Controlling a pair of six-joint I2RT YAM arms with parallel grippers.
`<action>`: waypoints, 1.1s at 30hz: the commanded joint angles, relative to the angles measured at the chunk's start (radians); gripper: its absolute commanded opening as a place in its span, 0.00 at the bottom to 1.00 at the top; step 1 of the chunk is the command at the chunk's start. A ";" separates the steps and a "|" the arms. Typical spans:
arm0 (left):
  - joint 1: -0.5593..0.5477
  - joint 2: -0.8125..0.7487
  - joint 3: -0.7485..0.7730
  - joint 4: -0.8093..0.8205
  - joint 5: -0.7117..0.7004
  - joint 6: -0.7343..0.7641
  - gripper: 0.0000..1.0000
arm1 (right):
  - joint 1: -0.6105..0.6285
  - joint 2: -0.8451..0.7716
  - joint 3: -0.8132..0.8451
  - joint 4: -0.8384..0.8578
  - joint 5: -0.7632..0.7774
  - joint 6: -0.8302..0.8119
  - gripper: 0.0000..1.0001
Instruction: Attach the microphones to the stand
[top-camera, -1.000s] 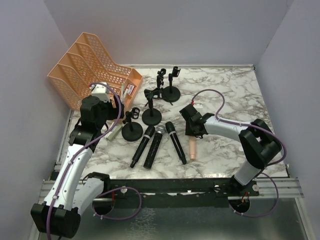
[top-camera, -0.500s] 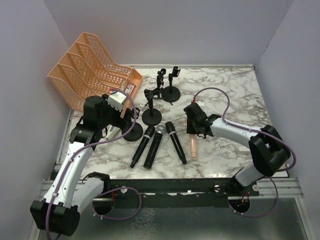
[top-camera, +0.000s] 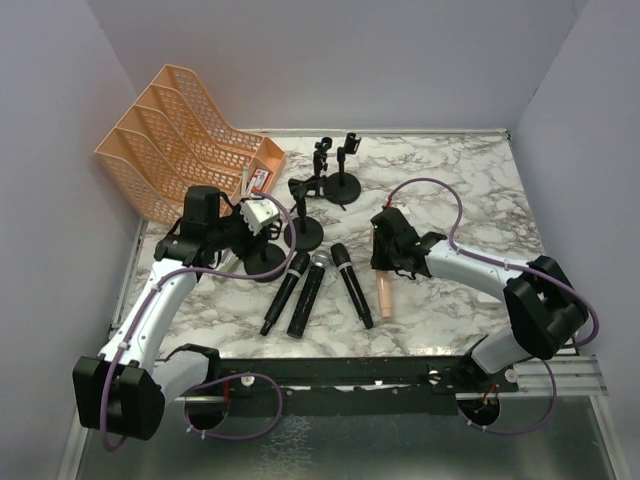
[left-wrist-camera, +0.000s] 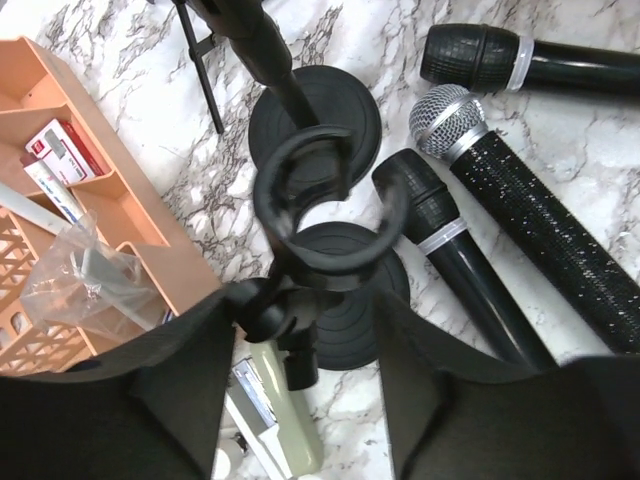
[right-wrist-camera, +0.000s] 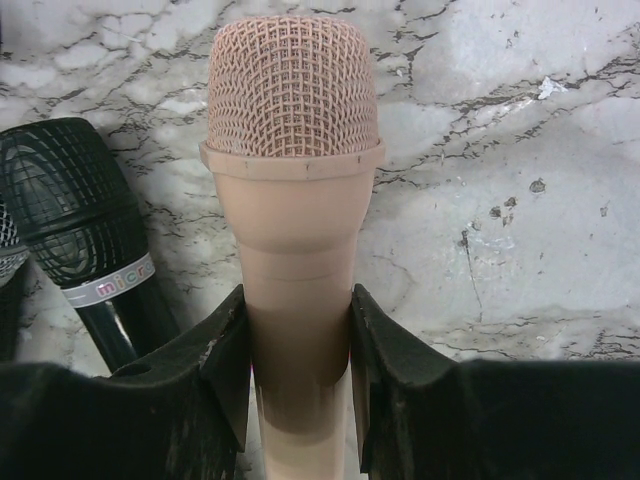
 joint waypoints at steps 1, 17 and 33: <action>0.009 0.037 0.014 -0.025 0.080 0.081 0.48 | -0.005 -0.040 -0.021 0.044 -0.030 0.008 0.33; 0.009 0.041 -0.054 0.214 0.029 -0.055 0.43 | -0.005 -0.055 -0.044 0.074 -0.037 -0.001 0.33; 0.009 -0.100 0.028 0.185 -0.089 -0.109 0.00 | -0.005 -0.141 -0.016 0.030 0.017 0.002 0.33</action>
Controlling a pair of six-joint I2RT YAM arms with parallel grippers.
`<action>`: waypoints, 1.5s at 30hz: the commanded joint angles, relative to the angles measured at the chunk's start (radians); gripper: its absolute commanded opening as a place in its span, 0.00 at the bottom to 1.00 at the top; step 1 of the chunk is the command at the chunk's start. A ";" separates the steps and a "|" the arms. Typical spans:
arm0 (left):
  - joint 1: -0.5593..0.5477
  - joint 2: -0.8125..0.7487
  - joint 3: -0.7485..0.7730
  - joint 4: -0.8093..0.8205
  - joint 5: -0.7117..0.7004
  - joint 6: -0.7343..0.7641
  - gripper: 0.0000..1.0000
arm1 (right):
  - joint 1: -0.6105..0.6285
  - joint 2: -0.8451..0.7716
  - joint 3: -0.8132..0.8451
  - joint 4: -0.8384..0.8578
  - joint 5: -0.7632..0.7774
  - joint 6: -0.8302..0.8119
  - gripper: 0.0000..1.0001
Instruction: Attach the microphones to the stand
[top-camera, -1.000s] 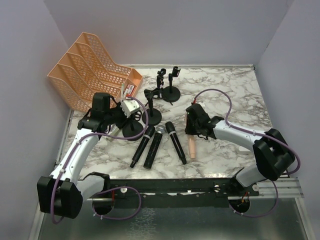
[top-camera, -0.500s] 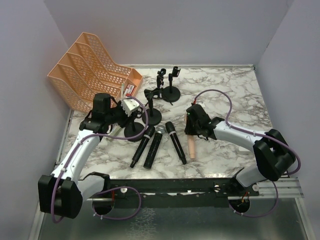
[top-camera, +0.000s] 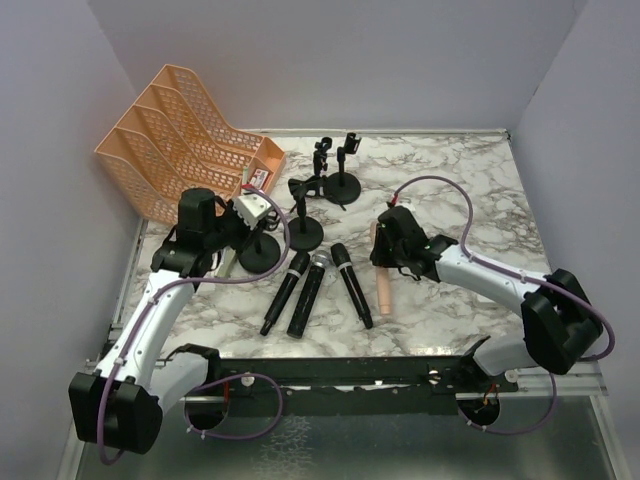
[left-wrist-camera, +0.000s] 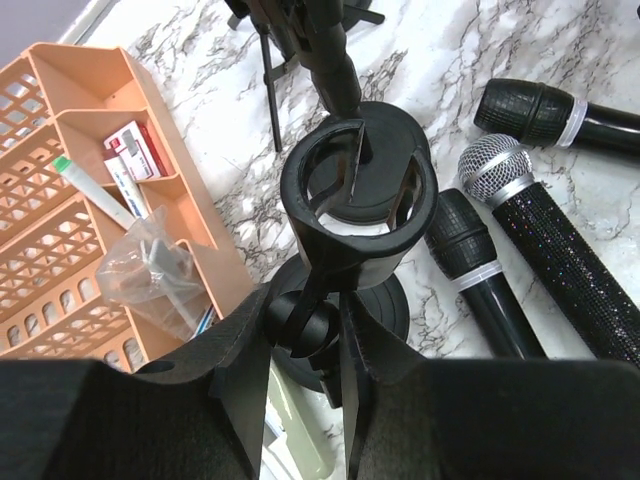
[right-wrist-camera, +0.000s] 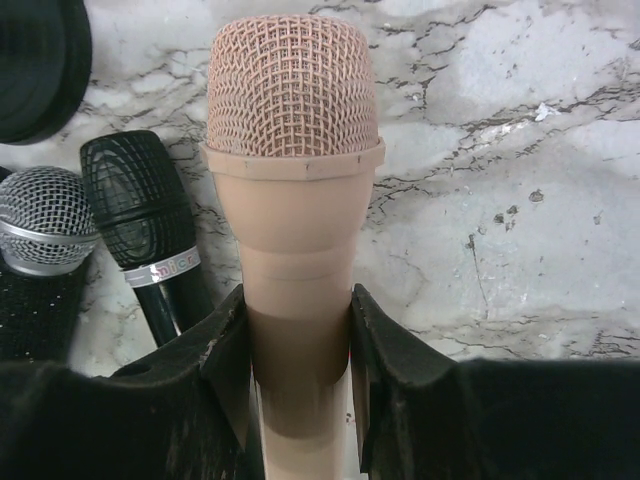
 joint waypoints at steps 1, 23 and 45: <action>0.004 -0.068 0.090 0.026 0.035 -0.021 0.00 | -0.005 -0.066 0.017 -0.014 0.055 0.003 0.32; -0.484 0.113 0.219 0.392 -0.018 -0.372 0.00 | -0.091 -0.279 0.074 -0.156 0.461 -0.017 0.34; -0.694 0.727 0.469 0.628 -0.199 -0.418 0.00 | -0.153 -0.561 -0.007 -0.101 0.427 -0.065 0.34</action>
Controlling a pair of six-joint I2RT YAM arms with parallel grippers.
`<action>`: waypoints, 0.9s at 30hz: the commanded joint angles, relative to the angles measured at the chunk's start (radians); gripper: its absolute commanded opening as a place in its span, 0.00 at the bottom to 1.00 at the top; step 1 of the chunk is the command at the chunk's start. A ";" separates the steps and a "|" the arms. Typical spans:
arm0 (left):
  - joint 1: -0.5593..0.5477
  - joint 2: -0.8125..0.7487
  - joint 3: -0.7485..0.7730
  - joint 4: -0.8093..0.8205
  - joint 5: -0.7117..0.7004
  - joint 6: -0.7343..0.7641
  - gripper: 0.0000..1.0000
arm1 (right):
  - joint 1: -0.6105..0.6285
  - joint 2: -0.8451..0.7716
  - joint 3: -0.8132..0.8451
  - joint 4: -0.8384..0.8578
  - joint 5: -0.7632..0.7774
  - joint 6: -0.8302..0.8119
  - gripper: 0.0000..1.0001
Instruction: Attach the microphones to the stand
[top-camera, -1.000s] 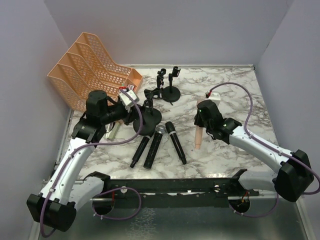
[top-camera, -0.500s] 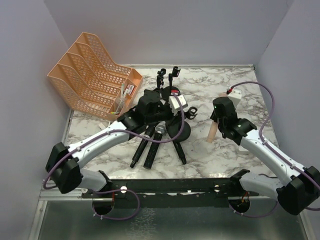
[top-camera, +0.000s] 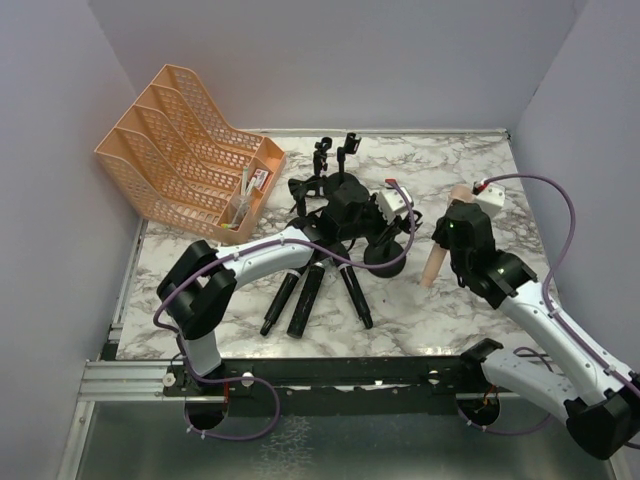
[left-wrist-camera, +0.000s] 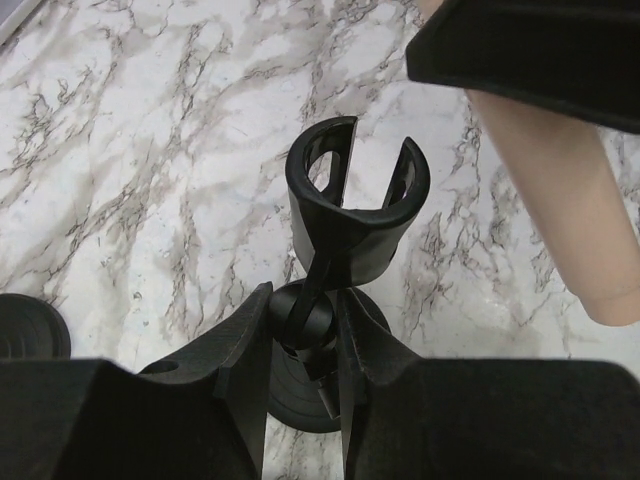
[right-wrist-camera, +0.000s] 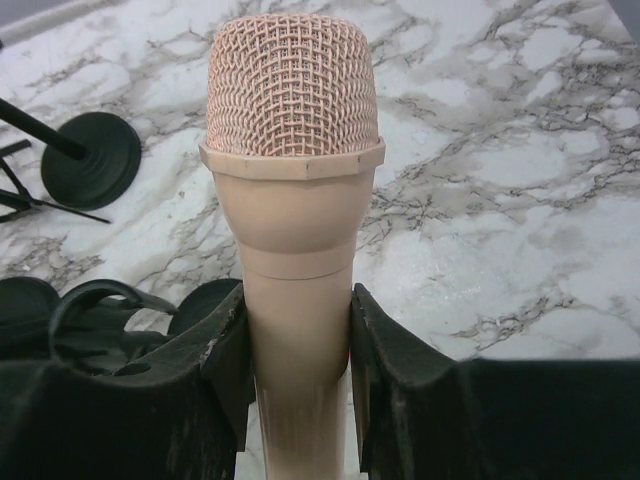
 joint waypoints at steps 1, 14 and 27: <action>-0.008 -0.002 0.035 0.112 -0.014 -0.012 0.00 | -0.005 -0.073 -0.007 0.097 -0.001 -0.075 0.34; -0.007 0.009 0.004 0.118 0.037 0.004 0.46 | -0.005 -0.156 0.035 0.576 -0.138 -0.361 0.33; 0.028 0.043 0.027 0.124 0.097 0.005 0.49 | -0.005 -0.037 0.059 0.921 -0.217 -0.520 0.20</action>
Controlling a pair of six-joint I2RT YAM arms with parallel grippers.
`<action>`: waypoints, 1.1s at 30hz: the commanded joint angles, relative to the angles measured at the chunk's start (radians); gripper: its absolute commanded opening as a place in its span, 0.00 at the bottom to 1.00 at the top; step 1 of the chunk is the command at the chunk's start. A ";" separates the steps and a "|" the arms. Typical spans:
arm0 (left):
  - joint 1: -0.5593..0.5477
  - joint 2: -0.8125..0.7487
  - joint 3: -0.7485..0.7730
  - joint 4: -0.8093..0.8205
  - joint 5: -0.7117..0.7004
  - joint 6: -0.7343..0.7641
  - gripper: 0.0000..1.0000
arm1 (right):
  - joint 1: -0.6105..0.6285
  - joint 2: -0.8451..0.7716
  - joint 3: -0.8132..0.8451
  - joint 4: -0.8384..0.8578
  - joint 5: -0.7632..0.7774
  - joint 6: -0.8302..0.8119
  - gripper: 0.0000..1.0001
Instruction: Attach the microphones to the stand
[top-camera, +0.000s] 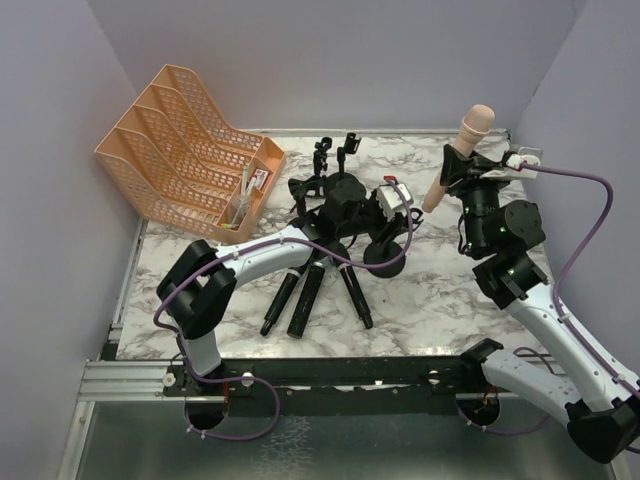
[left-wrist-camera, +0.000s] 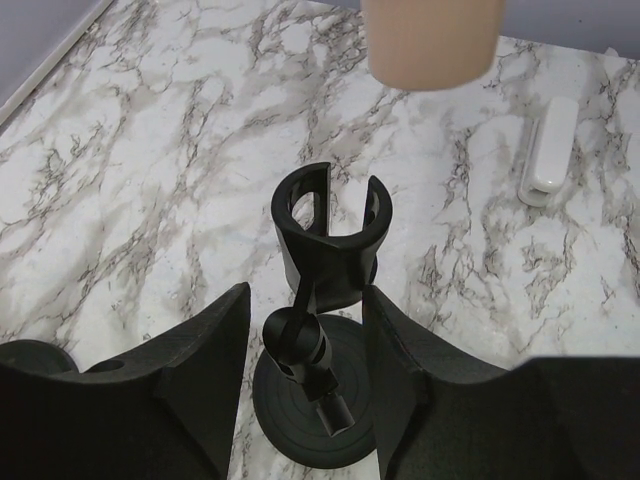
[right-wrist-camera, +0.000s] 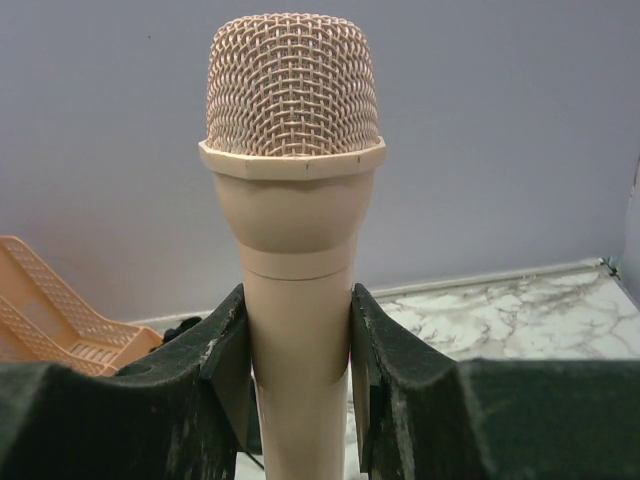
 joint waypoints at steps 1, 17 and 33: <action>0.020 0.029 0.029 0.028 0.068 0.004 0.49 | -0.005 0.034 -0.001 0.172 -0.059 -0.063 0.16; 0.022 0.036 -0.001 0.018 0.096 0.022 0.22 | -0.005 0.067 -0.121 0.207 -0.035 -0.046 0.01; 0.022 0.038 -0.019 0.007 0.094 0.040 0.03 | -0.005 0.109 -0.222 0.343 0.001 -0.072 0.01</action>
